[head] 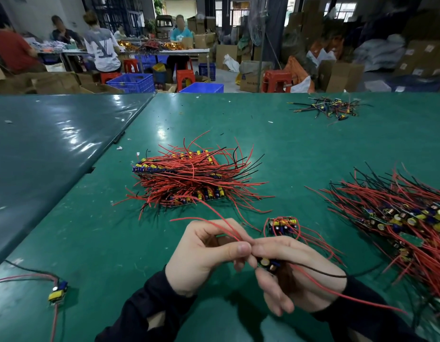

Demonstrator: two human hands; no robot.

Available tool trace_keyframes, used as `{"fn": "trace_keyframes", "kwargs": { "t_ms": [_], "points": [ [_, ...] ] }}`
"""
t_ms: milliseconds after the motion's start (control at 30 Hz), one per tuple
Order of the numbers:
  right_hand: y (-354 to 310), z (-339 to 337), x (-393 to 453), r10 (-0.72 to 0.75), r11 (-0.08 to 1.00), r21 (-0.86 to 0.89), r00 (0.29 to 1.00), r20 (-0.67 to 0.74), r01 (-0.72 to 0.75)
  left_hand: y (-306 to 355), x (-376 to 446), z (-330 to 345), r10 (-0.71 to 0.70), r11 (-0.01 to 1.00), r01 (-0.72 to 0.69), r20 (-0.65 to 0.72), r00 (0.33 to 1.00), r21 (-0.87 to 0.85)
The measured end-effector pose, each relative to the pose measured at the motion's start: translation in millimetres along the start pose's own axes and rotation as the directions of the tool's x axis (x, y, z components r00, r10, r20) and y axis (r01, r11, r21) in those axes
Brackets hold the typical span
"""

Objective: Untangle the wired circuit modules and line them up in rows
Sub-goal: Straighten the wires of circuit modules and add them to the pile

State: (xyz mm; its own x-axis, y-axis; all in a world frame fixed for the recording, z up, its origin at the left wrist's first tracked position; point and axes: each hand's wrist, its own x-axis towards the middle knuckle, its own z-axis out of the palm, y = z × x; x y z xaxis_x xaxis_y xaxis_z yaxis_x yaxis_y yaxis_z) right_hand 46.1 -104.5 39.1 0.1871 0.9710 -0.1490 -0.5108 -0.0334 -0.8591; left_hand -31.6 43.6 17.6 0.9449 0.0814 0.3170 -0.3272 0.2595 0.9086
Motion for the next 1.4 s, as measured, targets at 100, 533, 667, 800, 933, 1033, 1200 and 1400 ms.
{"fn": "trace_keyframes", "kwargs": {
  "t_ms": [100, 533, 667, 800, 933, 1033, 1200, 1400],
  "points": [
    [5, -1, 3, -0.119, 0.986, -0.133, 0.982, -0.148, 0.099, -6, 1, 1, 0.006, 0.999, 0.001, -0.165, 0.986, 0.045],
    [18, -6, 3, -0.276, 0.801, -0.597, 0.916, -0.291, 0.052, -8, 3, -1, -0.092, 0.975, 0.144, -0.283, 0.955, 0.171],
    [22, -3, 3, -0.373, 0.664, -0.747, 0.88, -0.294, 0.032, -12, 1, 1, 0.04, 0.935, 0.072, -0.305, 0.951, 0.347],
    [19, 0, 3, -0.324, 0.741, -0.671, 0.893, -0.312, 0.034, -8, 1, 0, -0.04, 0.939, 0.15, -0.334, 0.942, 0.31],
    [10, 6, 4, -0.082, 0.968, -0.248, 0.981, -0.177, 0.037, 3, 0, -10, -0.268, 0.961, 0.249, -0.182, 0.946, -0.121],
    [6, 4, 2, -0.018, 0.993, -0.118, 0.998, -0.054, 0.011, 6, -3, -13, -0.273, 0.932, 0.232, -0.118, 0.955, -0.28],
    [4, 5, 0, -0.016, 0.994, -0.104, 0.999, 0.046, 0.021, 7, -4, -11, -0.267, 0.941, 0.233, -0.119, 0.956, -0.245],
    [10, 4, 3, -0.122, 0.944, -0.323, 0.981, -0.149, 0.069, 5, 2, -9, -0.152, 0.984, 0.171, -0.274, 0.95, 0.047]
  ]
}}
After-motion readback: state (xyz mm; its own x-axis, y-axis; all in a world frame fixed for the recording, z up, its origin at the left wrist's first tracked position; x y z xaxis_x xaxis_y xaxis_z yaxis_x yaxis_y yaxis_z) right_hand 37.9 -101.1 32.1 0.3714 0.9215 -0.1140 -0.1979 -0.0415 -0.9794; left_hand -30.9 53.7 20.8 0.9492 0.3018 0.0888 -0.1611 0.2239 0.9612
